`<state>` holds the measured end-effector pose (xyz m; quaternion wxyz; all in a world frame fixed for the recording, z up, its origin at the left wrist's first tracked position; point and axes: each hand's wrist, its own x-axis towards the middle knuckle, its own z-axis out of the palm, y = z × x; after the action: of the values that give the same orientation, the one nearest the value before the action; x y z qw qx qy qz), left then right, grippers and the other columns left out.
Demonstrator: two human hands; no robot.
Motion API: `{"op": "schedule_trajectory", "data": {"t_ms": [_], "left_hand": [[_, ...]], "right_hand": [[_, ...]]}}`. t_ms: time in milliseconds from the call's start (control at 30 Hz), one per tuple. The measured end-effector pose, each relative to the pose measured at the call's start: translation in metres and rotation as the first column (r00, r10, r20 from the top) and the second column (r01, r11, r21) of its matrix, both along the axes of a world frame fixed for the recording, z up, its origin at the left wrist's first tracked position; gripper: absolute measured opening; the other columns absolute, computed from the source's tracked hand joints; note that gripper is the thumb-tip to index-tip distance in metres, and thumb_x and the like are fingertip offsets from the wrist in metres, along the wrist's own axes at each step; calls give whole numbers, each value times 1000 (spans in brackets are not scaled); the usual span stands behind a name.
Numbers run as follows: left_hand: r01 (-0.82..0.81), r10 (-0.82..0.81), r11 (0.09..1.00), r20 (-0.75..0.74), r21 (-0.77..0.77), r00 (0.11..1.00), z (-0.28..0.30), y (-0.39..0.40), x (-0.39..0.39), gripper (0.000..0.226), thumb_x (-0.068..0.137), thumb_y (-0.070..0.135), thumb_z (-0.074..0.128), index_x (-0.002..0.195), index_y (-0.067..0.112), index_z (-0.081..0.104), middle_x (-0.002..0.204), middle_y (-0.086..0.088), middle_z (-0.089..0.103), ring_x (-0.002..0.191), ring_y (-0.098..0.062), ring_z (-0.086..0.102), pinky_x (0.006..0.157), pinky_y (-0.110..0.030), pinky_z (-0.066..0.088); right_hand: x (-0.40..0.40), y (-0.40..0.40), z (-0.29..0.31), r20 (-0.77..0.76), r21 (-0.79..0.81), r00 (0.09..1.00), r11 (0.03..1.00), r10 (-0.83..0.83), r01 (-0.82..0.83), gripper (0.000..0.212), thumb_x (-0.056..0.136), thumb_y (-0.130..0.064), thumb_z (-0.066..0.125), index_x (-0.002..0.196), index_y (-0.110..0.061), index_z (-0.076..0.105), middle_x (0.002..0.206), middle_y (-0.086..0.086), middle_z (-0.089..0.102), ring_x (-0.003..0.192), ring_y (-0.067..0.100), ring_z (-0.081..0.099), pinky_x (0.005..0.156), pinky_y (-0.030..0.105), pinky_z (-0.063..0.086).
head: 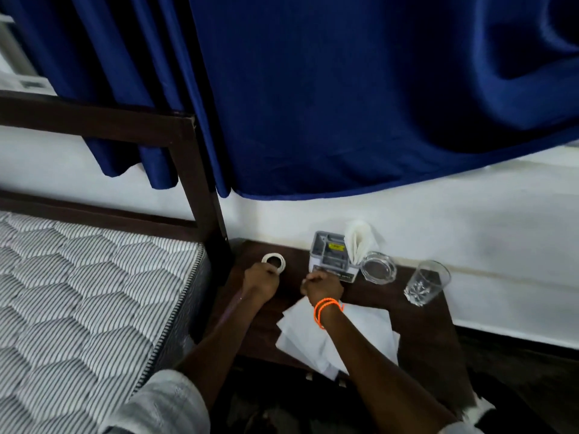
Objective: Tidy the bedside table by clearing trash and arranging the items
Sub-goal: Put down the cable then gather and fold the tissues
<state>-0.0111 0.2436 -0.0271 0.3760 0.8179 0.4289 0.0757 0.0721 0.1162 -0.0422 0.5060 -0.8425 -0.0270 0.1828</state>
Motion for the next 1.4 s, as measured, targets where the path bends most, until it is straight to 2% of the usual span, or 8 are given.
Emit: {"op": "schedule_trajectory", "data": {"t_ms": [67, 167, 400, 533, 767, 967, 1233, 1400], "left_hand": [[27, -27, 1000, 6, 16, 1000, 5, -21, -4, 26, 94, 20, 61, 114, 20, 78, 128, -8, 72, 124, -29, 64, 106, -29, 42], [83, -83, 997, 17, 1, 996, 8, -55, -12, 25, 93, 18, 62, 110, 19, 80, 123, -5, 75, 121, -26, 66, 104, -28, 43], [187, -187, 982, 13, -13, 982, -1, -122, -22, 21, 93, 22, 64, 103, 22, 82, 118, -4, 77, 114, -28, 69, 95, -28, 49], [233, -233, 972, -9, 6, 972, -13, -155, -24, 23, 94, 19, 60, 106, 19, 80, 119, -3, 76, 117, -25, 65, 97, -28, 44], [217, -213, 976, -112, 26, 971, -27, -191, -9, 44, 95, 29, 63, 137, 17, 61, 143, -4, 60, 135, -24, 52, 111, -35, 41], [219, -198, 975, -297, 39, 934, -35, -201, -2, 46, 90, 27, 65, 130, 11, 52, 137, -12, 51, 130, -31, 50, 101, -41, 49], [107, -129, 971, -91, -214, 987, -36, -198, 2, 57, 88, 28, 73, 138, 8, 54, 139, -13, 61, 129, -30, 56, 105, -33, 45], [0, -11, 950, -32, -311, 999, -35, -192, 1, 50, 92, 20, 66, 137, 4, 53, 142, -18, 57, 129, -36, 55, 104, -36, 46]], "right_hand": [[-2, -20, 2, 0, -5, 999, 999, -32, 32, 13, 66, 1, 76, 69, -11, 76, 70, -4, 67, 75, 11, 65, 62, -1, 41], [-2, -55, -1, -13, 17, 997, 997, -72, 73, 20, 62, 0, 73, 55, -18, 68, 58, -3, 70, 69, 21, 74, 71, 31, 62], [10, -142, -39, 47, -19, 994, 995, -96, 97, 10, 64, -9, 72, 61, -18, 70, 60, 9, 71, 61, 36, 73, 64, 49, 63], [-9, -182, -6, 74, -194, 997, 980, -39, 52, 12, 73, -18, 82, 83, -14, 77, 94, 8, 77, 93, 26, 72, 89, 29, 53], [-16, -223, -12, 31, -288, 999, 958, -11, 20, 31, 79, -29, 80, 100, -7, 76, 106, 11, 75, 104, 28, 69, 88, 27, 50], [-13, -229, -25, 28, -307, 1000, 952, -3, 12, 45, 74, -40, 83, 103, -9, 71, 100, 7, 74, 99, 24, 69, 75, 21, 41], [-12, -223, -26, 12, -311, 999, 950, -31, 33, 44, 73, -23, 87, 110, -5, 70, 109, 16, 74, 102, 32, 70, 83, 29, 53], [-11, -223, -27, -16, -239, 998, 969, -63, 58, 23, 74, -16, 85, 89, -3, 74, 96, 17, 75, 96, 33, 70, 82, 30, 52]]}}
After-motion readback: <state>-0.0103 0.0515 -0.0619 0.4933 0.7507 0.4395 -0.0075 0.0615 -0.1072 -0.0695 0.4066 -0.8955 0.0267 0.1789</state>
